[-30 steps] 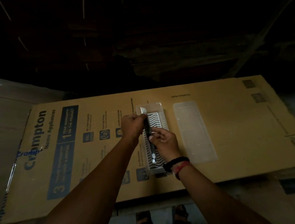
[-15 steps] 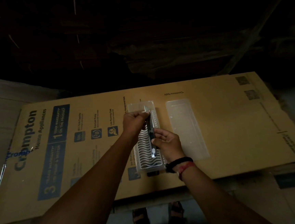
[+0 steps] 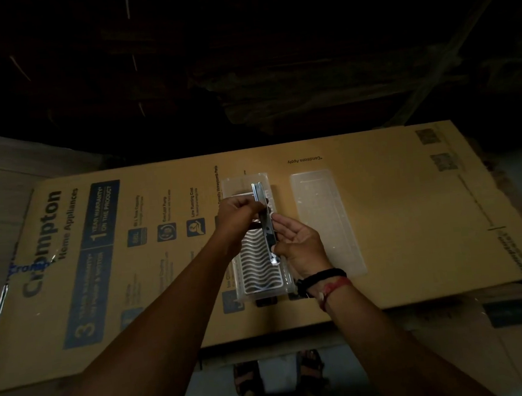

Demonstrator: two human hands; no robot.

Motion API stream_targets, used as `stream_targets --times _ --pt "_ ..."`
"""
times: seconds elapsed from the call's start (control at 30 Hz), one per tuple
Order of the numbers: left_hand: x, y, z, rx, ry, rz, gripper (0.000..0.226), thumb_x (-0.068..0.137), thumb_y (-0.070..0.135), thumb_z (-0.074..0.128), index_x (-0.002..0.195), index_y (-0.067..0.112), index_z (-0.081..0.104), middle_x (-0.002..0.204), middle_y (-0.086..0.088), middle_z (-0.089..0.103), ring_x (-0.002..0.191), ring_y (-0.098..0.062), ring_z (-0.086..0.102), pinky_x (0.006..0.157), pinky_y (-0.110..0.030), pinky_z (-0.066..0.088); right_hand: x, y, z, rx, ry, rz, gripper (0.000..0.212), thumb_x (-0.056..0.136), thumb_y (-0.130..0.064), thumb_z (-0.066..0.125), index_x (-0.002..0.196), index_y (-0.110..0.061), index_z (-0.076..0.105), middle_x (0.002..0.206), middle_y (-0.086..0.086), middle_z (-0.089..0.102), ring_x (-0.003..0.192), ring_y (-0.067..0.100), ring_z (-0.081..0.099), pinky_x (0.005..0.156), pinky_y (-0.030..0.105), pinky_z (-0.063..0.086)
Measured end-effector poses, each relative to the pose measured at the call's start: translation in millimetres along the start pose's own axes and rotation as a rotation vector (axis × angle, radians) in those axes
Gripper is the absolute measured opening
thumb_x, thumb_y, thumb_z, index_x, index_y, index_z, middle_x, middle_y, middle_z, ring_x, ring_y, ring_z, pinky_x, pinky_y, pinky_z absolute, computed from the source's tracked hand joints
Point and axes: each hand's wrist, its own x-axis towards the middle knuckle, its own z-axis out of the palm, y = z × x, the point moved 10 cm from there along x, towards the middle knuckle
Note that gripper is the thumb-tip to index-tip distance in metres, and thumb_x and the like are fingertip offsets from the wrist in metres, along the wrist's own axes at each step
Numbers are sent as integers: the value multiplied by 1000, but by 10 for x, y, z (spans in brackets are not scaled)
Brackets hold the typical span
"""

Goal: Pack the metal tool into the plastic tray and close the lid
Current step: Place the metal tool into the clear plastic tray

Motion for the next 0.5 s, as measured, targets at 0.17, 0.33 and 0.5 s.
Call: stream_targets --times 0.17,0.33,0.5 --pt "40 -15 -20 76 -29 -3 20 78 -2 58 84 9 73 74 -6 76 77 -24 71 77 -42 56 -65 20 11 78 -14 9 66 71 29 49 127 -5 54 120 10 66 108 21 65 86 30 56" --pt "26 -43 -41 93 -19 -29 17 78 -6 58 87 0 71 71 -10 74 73 -26 71 75 -39 59 -95 61 14 71 12 25 61 73 26 52 126 -3 55 120 12 65 111 26 63 88 33 55" --pt "-18 11 12 109 -42 -10 14 76 -10 59 84 -7 70 79 -19 71 65 -23 70 60 -27 59 -108 123 -5 55 81 40 48 76 19 58 118 -5 62 109 11 69 98 25 68 86 37 56"
